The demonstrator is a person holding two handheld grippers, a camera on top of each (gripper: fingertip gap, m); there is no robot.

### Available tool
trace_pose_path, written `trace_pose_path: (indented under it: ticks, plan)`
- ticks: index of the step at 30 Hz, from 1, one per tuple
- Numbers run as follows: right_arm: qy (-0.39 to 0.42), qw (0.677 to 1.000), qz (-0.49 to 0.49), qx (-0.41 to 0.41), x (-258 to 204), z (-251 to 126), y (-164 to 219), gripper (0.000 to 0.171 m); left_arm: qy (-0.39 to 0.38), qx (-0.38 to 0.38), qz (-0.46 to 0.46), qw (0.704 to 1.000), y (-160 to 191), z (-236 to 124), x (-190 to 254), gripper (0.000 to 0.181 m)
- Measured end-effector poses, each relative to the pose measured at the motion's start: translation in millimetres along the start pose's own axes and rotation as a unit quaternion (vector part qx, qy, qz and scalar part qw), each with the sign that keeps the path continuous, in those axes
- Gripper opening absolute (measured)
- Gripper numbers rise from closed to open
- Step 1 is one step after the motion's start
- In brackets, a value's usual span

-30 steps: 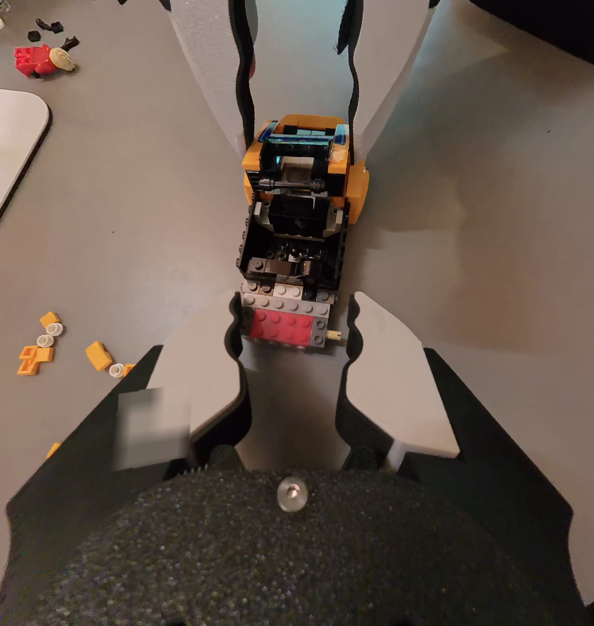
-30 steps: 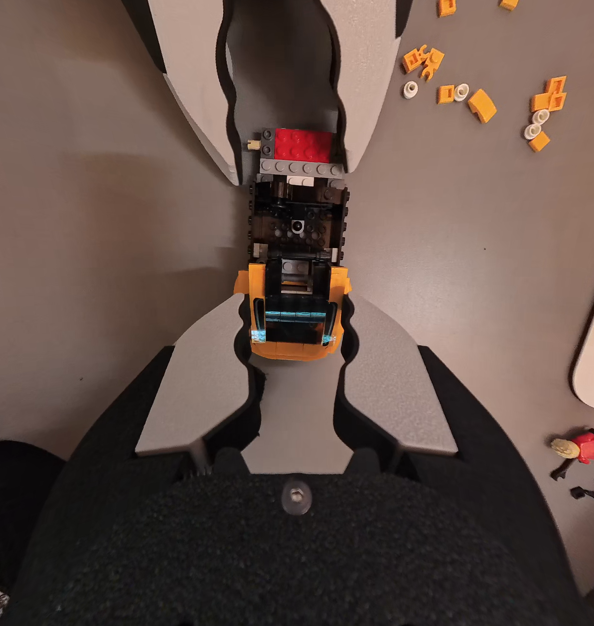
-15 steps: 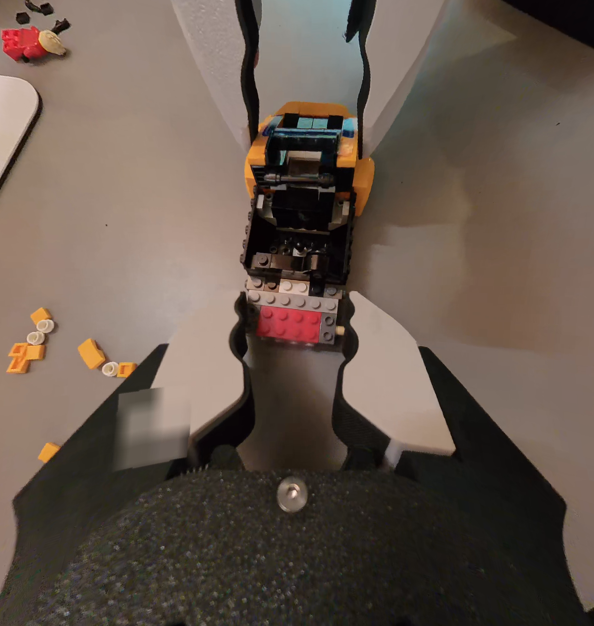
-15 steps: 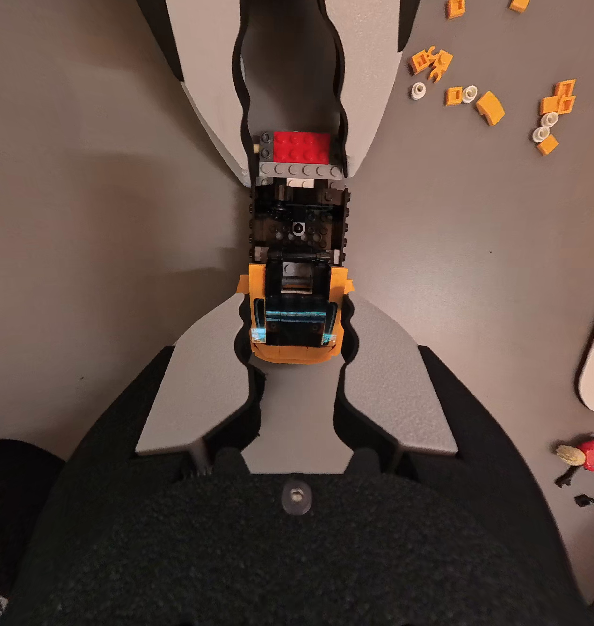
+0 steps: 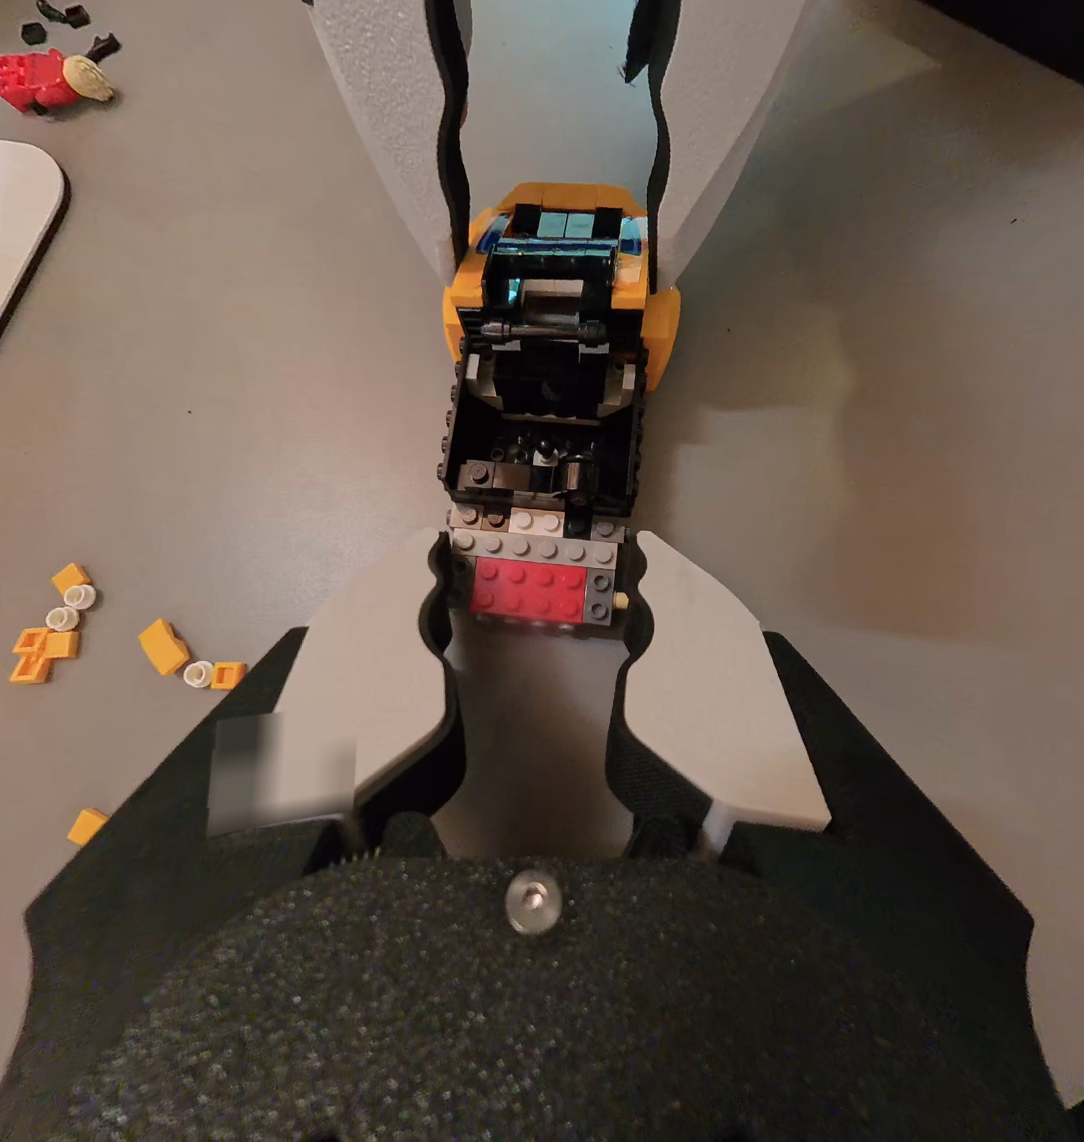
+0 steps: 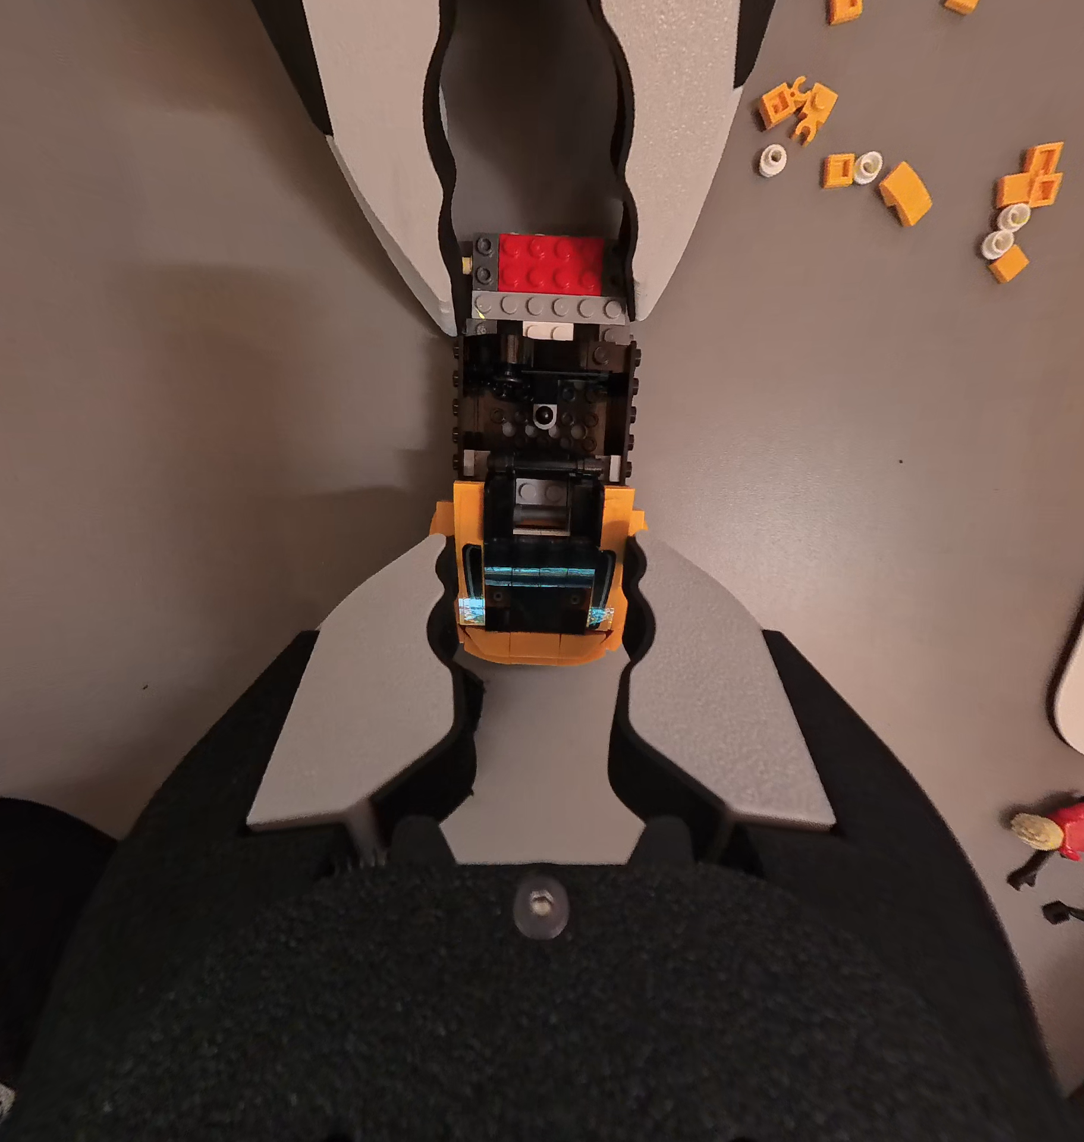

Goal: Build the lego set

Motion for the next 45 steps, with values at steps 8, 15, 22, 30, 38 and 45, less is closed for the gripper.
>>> trace_pose_path:
  ticks: [8,15,22,30,38,45]
  plan:
    - [0.003,1.000,-0.001,0.012,0,0,0,0.051,0.001,0.000,0.000,1.000,1,-1,0,0.053]
    - [0.003,0.998,0.012,0.056,-1,-5,-1,0.061,0.001,0.000,0.001,1.000,1,-1,0,0.053]
    - [0.018,0.995,0.030,0.098,4,-27,14,0.059,0.000,0.000,0.005,1.000,2,-2,-1,0.053]
    - [0.020,0.991,0.058,0.120,0,-27,44,0.055,-0.001,0.009,-0.002,1.000,4,-7,-6,0.052]
    - [0.024,0.989,0.043,0.142,-4,-11,40,0.053,0.006,0.025,-0.007,1.000,3,-10,-7,0.053]
    - [0.020,0.983,0.047,0.177,3,-6,42,0.051,0.012,0.094,-0.027,0.995,-26,-22,-8,0.058]
Point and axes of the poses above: each gripper's, where its closed fingertips meet, z out along the fingers, y out of its underside, x = y × z across the jaws, the point moved 3 cm from there along -z, back along the fingers, and after that the axes turned 4 degrees about -x, right-handed, at the moved point
